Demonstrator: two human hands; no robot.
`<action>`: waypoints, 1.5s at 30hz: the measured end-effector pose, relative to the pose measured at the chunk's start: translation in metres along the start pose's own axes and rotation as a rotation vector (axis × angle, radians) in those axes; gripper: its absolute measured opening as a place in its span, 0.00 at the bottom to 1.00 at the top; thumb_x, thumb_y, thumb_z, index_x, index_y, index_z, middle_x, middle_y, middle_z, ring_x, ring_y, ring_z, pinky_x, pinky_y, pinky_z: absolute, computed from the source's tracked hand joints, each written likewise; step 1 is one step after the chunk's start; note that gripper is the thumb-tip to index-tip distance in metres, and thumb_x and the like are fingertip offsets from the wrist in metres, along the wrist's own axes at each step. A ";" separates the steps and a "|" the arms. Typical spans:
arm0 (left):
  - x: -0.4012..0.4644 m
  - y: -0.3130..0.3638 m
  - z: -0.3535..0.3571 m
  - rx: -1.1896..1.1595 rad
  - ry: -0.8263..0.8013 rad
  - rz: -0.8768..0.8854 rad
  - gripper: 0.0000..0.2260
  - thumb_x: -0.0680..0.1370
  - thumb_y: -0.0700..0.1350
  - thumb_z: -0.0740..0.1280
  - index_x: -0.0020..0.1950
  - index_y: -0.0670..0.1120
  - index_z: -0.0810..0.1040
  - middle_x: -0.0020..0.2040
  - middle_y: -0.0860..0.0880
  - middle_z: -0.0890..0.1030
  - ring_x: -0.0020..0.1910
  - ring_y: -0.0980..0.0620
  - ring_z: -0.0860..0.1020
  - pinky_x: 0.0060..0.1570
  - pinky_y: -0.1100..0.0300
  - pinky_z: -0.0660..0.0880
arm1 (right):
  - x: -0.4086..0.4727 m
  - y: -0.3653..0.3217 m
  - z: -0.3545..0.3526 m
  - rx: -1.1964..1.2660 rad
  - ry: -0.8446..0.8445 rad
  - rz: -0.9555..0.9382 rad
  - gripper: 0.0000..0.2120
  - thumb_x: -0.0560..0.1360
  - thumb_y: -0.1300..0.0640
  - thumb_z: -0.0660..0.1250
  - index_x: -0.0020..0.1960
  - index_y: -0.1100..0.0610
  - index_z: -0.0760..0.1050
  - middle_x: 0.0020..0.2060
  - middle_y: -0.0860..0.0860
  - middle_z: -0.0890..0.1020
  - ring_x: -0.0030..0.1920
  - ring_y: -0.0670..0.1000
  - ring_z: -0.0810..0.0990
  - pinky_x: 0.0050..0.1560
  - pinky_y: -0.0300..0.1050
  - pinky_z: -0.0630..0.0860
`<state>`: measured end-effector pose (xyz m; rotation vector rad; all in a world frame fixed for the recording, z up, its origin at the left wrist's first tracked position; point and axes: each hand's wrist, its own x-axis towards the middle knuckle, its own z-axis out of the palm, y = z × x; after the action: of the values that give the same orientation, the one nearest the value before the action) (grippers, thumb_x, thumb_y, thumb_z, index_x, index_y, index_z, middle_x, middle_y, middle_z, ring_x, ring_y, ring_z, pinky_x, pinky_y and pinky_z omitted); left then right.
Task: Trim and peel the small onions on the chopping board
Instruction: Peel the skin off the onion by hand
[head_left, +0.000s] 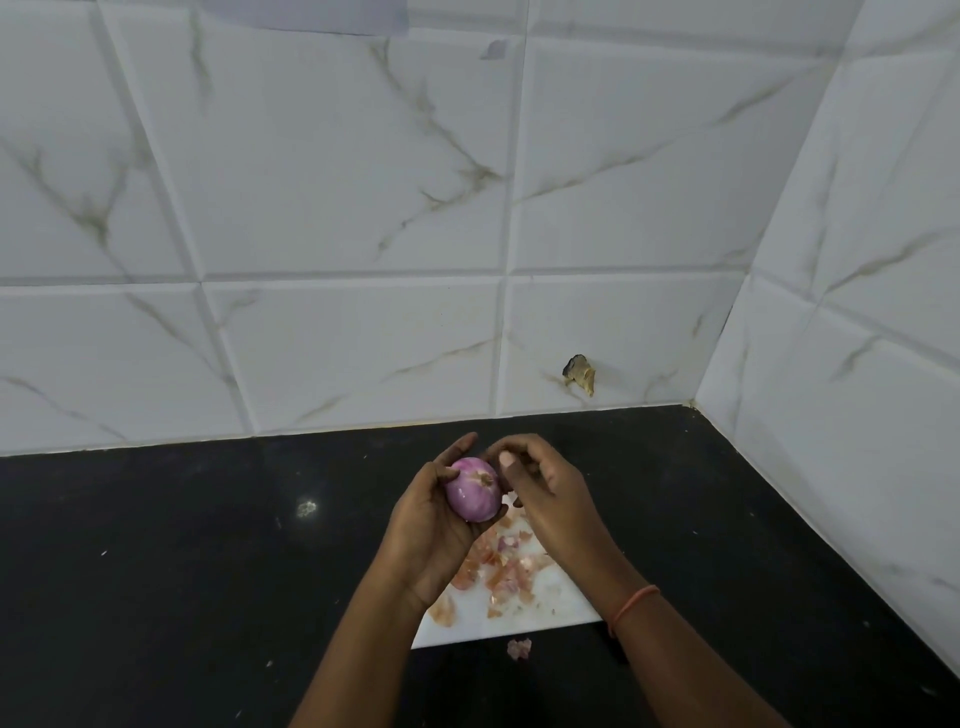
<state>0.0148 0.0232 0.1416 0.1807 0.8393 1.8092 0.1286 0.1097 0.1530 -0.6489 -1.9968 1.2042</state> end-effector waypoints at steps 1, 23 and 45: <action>0.000 0.000 0.000 -0.011 -0.009 0.003 0.24 0.72 0.42 0.63 0.69 0.43 0.76 0.66 0.35 0.78 0.59 0.37 0.80 0.49 0.47 0.82 | 0.000 0.001 0.000 -0.029 0.000 -0.042 0.06 0.79 0.59 0.66 0.55 0.55 0.79 0.49 0.47 0.81 0.51 0.42 0.80 0.49 0.34 0.77; 0.001 -0.003 0.002 0.215 0.013 0.090 0.17 0.83 0.39 0.57 0.71 0.45 0.74 0.67 0.39 0.77 0.65 0.40 0.77 0.62 0.44 0.76 | 0.012 0.000 -0.011 -0.447 -0.229 -0.236 0.03 0.79 0.56 0.64 0.53 0.53 0.75 0.48 0.44 0.74 0.50 0.42 0.73 0.49 0.35 0.73; 0.002 0.002 0.002 -0.158 -0.026 -0.001 0.19 0.75 0.37 0.60 0.65 0.43 0.76 0.59 0.36 0.79 0.56 0.38 0.78 0.56 0.43 0.76 | -0.002 0.004 -0.003 -0.009 0.146 -0.168 0.06 0.72 0.61 0.75 0.48 0.57 0.80 0.43 0.48 0.82 0.45 0.47 0.81 0.43 0.34 0.76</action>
<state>0.0135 0.0257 0.1435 0.1012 0.6747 1.8590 0.1322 0.1119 0.1499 -0.5460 -1.8953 1.0193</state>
